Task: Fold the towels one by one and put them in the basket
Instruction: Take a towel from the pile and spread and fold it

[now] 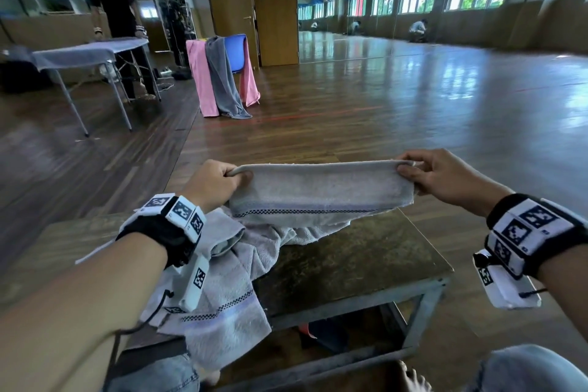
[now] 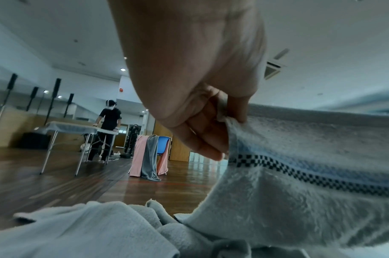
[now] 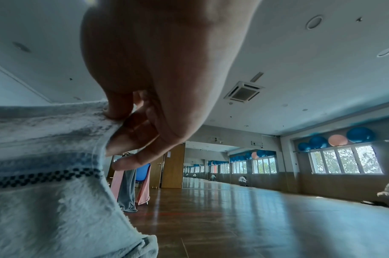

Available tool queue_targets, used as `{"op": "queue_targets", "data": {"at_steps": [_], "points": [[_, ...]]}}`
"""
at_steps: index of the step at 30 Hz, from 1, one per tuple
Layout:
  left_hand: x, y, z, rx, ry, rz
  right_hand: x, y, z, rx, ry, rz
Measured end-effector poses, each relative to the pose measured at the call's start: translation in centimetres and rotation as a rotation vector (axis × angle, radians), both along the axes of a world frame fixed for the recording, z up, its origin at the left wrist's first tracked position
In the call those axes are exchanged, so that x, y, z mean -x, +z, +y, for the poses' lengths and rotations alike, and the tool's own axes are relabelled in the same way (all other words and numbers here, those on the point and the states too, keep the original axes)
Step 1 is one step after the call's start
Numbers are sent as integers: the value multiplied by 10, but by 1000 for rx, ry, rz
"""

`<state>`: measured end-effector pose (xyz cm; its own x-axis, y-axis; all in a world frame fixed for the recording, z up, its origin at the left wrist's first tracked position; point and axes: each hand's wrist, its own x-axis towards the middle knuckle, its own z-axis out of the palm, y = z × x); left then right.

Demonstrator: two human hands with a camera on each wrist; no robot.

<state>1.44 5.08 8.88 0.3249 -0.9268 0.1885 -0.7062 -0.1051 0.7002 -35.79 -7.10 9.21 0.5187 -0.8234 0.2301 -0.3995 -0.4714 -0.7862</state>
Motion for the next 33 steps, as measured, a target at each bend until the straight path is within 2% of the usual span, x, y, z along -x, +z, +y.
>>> {"op": "queue_targets", "data": {"at_steps": [3, 6, 8, 13, 16, 19, 24, 29, 33], "points": [[3, 2, 10, -45, 11, 24, 1, 0, 13, -13, -21, -38], [6, 5, 21, -125, 11, 144, 3, 5, 22, -70, -9, -47], [9, 10, 31, -228, -36, 232, 9, 13, 26, -131, 20, 21], [4, 22, 53, -582, -256, 254, 24, 26, 29, -502, 254, 249], [1, 18, 56, -691, -314, 278, 25, 19, 24, -631, 329, 359], [3, -4, 46, -611, -243, 220, 16, 0, 21, -591, 243, 385], [-2, -50, 9, -465, -80, -53, -5, -52, 4, -430, 7, 354], [-13, -82, -35, -297, 3, -105, -32, -96, -36, -252, -202, 323], [-27, -91, -77, -289, 57, -169, -60, -116, -79, -98, -307, 410]]}}
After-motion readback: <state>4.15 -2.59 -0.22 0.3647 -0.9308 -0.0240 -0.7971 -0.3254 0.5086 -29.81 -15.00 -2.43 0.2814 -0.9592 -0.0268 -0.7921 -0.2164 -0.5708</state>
